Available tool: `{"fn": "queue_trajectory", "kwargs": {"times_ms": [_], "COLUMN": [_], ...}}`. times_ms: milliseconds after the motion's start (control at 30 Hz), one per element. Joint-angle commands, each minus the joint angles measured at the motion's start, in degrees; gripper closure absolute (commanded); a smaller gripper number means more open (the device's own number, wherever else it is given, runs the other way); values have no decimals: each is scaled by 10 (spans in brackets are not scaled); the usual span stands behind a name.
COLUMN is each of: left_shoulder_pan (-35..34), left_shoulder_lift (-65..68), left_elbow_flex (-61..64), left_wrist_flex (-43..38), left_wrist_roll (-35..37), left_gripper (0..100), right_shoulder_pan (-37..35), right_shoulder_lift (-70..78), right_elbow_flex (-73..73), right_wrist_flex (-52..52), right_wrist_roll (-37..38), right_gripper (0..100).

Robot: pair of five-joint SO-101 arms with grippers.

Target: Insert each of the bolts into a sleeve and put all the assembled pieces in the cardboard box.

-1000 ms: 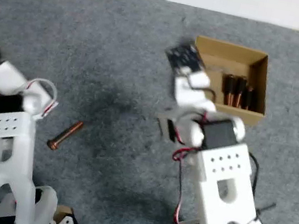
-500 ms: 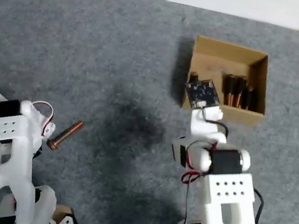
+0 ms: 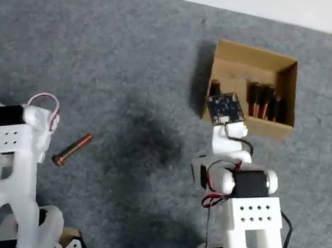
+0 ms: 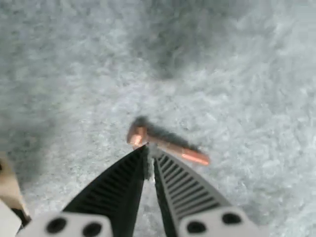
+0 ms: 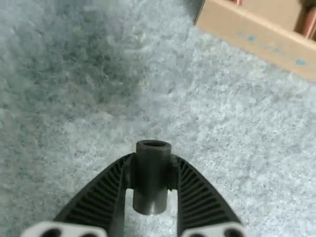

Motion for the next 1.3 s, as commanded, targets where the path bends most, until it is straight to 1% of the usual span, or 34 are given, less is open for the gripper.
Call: {"fn": "queue_trajectory", "kwargs": {"times_ms": [0, 67, 233, 367, 467, 533, 600, 700, 833, 933, 1000, 1133, 1200, 1267], "left_shoulder_pan": [22, 18, -26, -26, -26, -26, -24, -1, 20, 35, 53, 66, 76, 105], "left_shoulder_lift": [-7, -5, -7, -6, -2, -2, -5, -6, -7, -7, -7, -7, -2, -2], "left_elbow_flex": [-25, -17, 27, 29, 30, 33, 48, 52, 46, 42, 22, -26, -50, -57], "left_wrist_flex": [-9, -9, 7, -13, -13, -13, -17, -18, -28, -18, 14, 75, 117, 152], "left_wrist_roll": [-11, -11, -11, -14, -17, -54, -127, -277, -557, -790, -902, -1052, -1105, -1135], "left_gripper": [989, 989, 991, 990, 990, 990, 990, 990, 989, 992, 993, 994, 994, 992], "right_shoulder_pan": [7, 14, 30, 31, 31, 31, 31, 31, 32, 32, 32, 32, 33, 40], "right_shoulder_lift": [-17, -17, -17, -18, -18, -18, -18, -18, -18, -18, -18, -18, -18, -18], "right_elbow_flex": [0, -1, 2, 27, 45, 55, 57, 58, 58, 58, 59, 79, 93, 96], "right_wrist_flex": [-15, -15, -41, -56, -76, -85, -87, -87, -87, -87, -87, -104, -117, -118], "right_wrist_roll": [8, 8, 6, 8, 8, 8, 8, 7, 7, 7, 7, 8, 8, 8], "right_gripper": [993, 993, 993, 993, 993, 993, 993, 993, 993, 993, 993, 993, 993, 993]}}
